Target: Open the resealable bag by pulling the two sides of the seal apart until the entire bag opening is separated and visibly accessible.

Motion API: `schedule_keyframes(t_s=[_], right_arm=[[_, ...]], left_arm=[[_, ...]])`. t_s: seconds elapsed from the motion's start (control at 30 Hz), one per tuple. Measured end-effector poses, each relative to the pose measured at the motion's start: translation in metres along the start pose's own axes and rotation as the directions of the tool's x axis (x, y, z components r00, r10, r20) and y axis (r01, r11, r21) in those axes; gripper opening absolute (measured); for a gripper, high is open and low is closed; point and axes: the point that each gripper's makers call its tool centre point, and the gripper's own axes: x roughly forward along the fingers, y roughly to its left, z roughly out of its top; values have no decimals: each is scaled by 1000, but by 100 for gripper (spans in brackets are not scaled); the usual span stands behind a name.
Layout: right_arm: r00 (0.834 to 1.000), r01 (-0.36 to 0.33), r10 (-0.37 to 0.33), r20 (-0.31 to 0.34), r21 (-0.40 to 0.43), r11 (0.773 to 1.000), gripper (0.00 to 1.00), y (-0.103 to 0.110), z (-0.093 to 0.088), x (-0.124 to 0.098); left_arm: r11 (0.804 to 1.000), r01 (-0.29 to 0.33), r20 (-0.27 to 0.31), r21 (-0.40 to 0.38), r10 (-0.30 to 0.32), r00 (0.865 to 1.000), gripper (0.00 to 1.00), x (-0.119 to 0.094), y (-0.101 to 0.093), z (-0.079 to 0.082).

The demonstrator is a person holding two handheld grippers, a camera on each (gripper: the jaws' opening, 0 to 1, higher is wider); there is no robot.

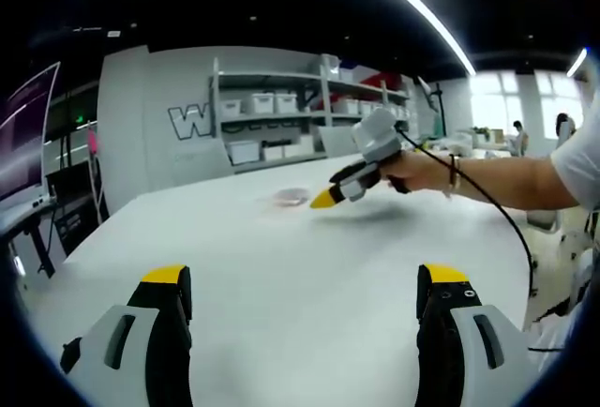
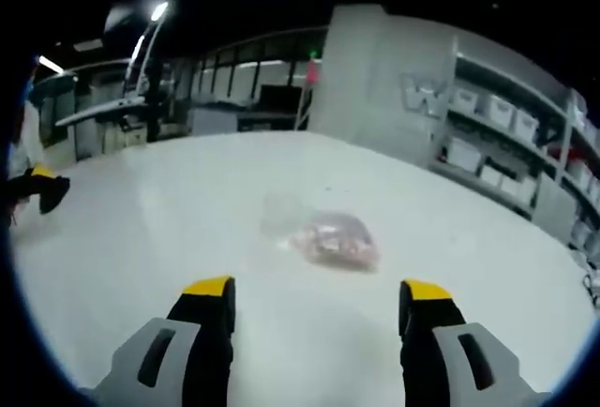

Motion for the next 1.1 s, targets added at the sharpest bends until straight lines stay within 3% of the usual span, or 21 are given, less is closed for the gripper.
schedule_keyframes(t_s=[0.7,1.1], right_arm=[[998,57,-57,2,-104,993,65,-7,-3,-1],[995,97,-95,20,-217,971,62,-16,3,4]], left_arm=[[1000,-9,7,-1,9,1000,100,-5,-4,-1],[1000,-9,11,-9,9,1000,100,-5,-3,0]])
